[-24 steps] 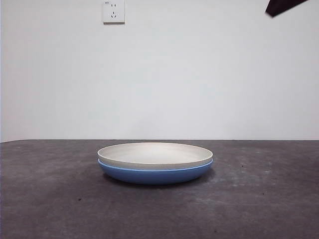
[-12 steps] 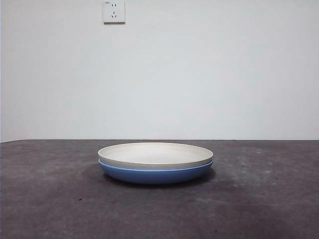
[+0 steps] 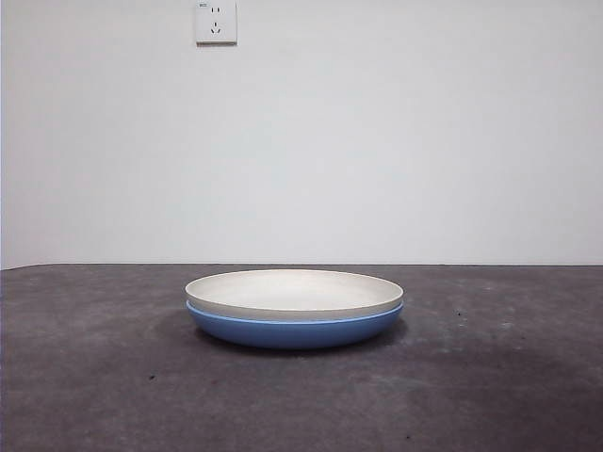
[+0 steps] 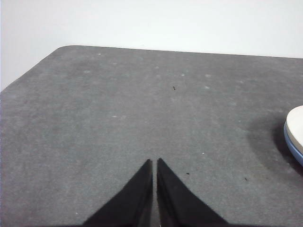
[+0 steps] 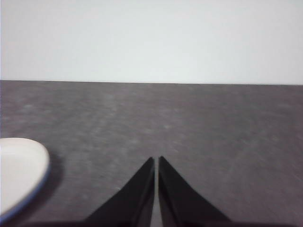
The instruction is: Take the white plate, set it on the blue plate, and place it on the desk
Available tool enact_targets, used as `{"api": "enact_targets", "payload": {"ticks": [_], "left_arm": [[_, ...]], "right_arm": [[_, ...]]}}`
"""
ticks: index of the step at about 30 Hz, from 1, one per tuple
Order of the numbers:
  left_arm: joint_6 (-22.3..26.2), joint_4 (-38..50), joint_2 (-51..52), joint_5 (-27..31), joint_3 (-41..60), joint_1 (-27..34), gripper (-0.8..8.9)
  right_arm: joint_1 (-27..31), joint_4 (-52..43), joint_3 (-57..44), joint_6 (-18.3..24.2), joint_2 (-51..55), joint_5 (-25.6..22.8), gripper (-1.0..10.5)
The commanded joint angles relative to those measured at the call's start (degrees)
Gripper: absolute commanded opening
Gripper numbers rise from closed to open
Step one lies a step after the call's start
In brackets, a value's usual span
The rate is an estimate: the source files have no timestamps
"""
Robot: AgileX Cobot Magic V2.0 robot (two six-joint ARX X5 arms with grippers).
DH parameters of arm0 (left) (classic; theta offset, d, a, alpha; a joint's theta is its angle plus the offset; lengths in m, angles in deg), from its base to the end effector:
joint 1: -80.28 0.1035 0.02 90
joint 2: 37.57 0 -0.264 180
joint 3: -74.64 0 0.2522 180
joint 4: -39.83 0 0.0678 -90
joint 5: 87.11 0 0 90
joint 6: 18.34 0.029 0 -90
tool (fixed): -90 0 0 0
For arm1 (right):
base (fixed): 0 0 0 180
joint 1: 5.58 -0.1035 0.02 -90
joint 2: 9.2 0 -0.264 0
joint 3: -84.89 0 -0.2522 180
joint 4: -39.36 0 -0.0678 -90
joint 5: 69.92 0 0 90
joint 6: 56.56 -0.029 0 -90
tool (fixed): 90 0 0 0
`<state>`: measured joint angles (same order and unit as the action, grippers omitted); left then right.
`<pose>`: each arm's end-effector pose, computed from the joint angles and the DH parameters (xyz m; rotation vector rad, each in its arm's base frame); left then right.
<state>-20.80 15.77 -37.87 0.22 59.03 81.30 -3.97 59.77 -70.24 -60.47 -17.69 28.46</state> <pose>0.0949 0.0003 0.1568 -0.0478 0.1532 -0.0255 0.0972 0.0015 0.2068 0.0743 0.0741 0.1157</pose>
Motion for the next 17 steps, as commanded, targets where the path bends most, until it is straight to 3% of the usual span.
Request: {"api": "enact_targets", "payload": {"ticks": [1,4,17], "left_arm": [[-0.17,-0.42,0.13,0.15,1.18,0.15,0.15],[-0.17,-0.42,0.13,0.15,1.18,0.15,0.15],[-0.17,-0.42,0.11,0.15,1.18,0.15,0.15]], "right_arm": [[0.09,-0.66,-2.58,-1.53,2.71,-2.58,0.1],[0.09,-0.66,-5.18,-2.67,5.18,-4.37,0.1],[0.11,2.34,-10.16,-5.11,8.28,-4.39,0.1]]}}
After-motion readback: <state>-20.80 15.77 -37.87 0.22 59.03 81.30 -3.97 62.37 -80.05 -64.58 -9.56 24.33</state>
